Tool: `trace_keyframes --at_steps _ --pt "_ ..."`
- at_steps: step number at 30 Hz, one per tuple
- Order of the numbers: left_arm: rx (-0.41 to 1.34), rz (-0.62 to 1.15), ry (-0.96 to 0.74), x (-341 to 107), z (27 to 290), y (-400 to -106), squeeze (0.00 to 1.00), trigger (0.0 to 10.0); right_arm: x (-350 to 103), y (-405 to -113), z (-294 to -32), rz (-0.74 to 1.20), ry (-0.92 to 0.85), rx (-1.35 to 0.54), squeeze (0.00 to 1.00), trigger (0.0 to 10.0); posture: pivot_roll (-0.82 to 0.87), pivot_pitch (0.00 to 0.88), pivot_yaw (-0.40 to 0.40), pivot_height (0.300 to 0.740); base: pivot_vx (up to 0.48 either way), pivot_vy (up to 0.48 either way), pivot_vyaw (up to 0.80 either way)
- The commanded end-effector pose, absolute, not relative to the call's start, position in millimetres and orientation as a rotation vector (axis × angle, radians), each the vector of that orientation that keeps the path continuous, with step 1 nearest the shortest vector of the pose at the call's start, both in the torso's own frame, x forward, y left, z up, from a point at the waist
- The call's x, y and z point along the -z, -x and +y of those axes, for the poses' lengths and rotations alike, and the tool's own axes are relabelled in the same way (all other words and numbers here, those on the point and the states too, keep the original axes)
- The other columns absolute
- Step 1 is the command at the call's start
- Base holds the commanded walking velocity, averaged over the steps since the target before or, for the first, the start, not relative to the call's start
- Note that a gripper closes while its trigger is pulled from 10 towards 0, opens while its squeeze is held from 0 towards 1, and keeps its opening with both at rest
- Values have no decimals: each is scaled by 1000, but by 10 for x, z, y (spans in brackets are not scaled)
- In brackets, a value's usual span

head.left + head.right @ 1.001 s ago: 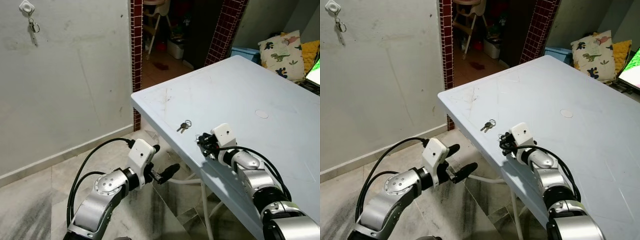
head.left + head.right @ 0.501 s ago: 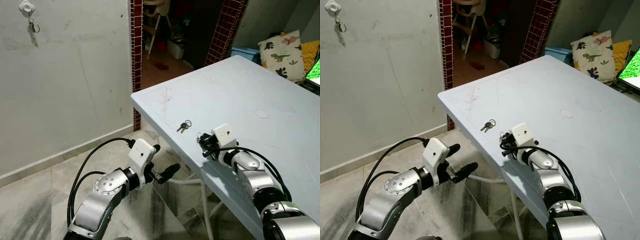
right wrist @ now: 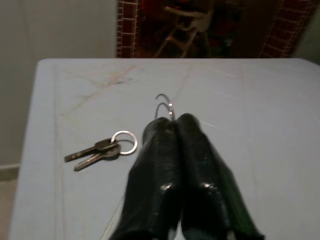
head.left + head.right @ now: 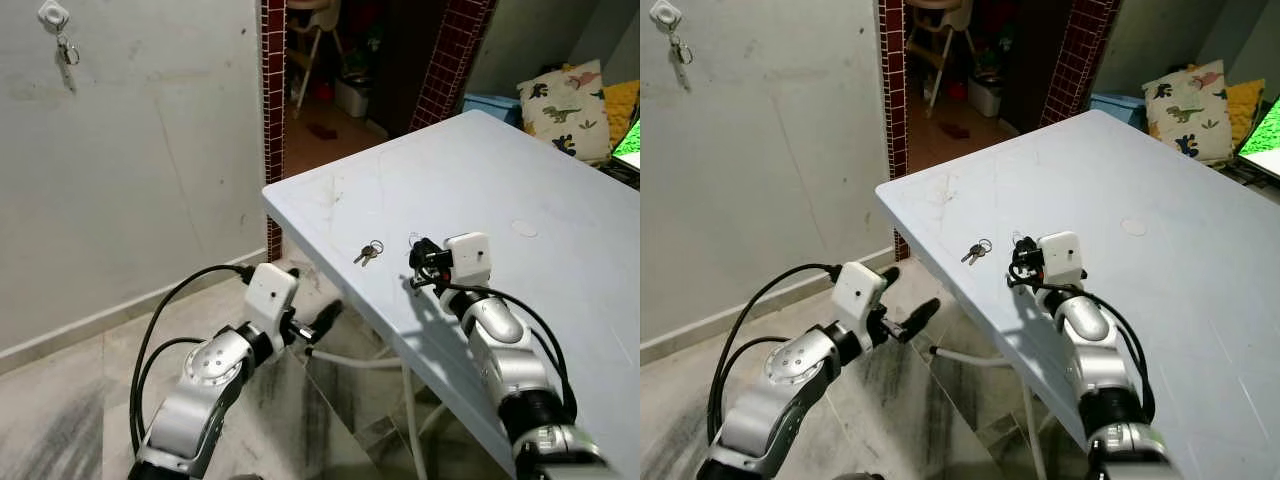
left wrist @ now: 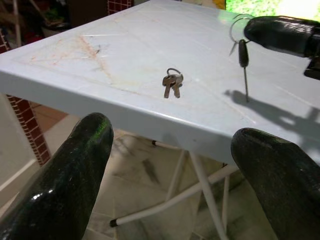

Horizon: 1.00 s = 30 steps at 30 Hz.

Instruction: Hang keys on a hook

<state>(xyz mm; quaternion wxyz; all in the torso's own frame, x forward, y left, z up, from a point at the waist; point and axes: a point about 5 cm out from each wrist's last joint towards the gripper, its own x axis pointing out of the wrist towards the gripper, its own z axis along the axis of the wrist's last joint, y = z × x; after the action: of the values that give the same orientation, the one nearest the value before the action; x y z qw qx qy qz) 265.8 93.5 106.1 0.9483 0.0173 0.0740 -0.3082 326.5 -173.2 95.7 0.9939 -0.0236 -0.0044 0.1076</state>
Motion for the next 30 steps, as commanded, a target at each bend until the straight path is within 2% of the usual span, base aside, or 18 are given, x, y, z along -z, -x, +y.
trace_keyframes --at_steps 1,2,3,4,9,14,19,22,30 --pt "606 107 -44 -1140 940 -2675 0 10000 -1041 -3233 -1730 -45 28 -181 0 3373 149 0 -73 740 0 0 0" --pt "588 102 -43 -1147 960 -2689 0 10000 -1052 -3194 -1701 -51 18 -173 0 4157 147 0 -73 740 0 0 0" --pt "564 95 -45 -1155 991 -2709 0 10000 -1070 -3141 -1650 -58 11 -171 0 5922 146 0 -72 740 0 0 0" --pt "510 74 -63 -1173 1058 -2745 0 10000 -1111 -3046 -1539 -77 -5 -175 0 10000 143 0 -68 740 0 0 0" --pt "297 35 -133 -1202 1225 -2809 0 10000 -1214 -2903 -1337 -94 -84 -178 0 10000 133 0 -54 740 0 0 0" --pt "242 14 -144 -1217 1280 -2793 0 10000 -1362 -2810 -1303 -122 -138 -145 0 10000 118 0 -47 740 0 0 0" --pt "152 19 -177 -1225 1364 -2828 0 10000 -1413 -2743 -1314 -108 -116 -121 0 10000 116 0 -46 740 0 0 0" --pt "165 46 -163 -1198 1358 -2802 0 10000 -1405 -2716 -1309 -91 -162 -69 0 10000 117 0 -45 740 0 0 800" --pt "215 64 -131 -1178 1316 -2822 0 10000 -1394 -2686 -1209 -70 -173 -77 0 10000 116 0 -34 740 0 0 800"
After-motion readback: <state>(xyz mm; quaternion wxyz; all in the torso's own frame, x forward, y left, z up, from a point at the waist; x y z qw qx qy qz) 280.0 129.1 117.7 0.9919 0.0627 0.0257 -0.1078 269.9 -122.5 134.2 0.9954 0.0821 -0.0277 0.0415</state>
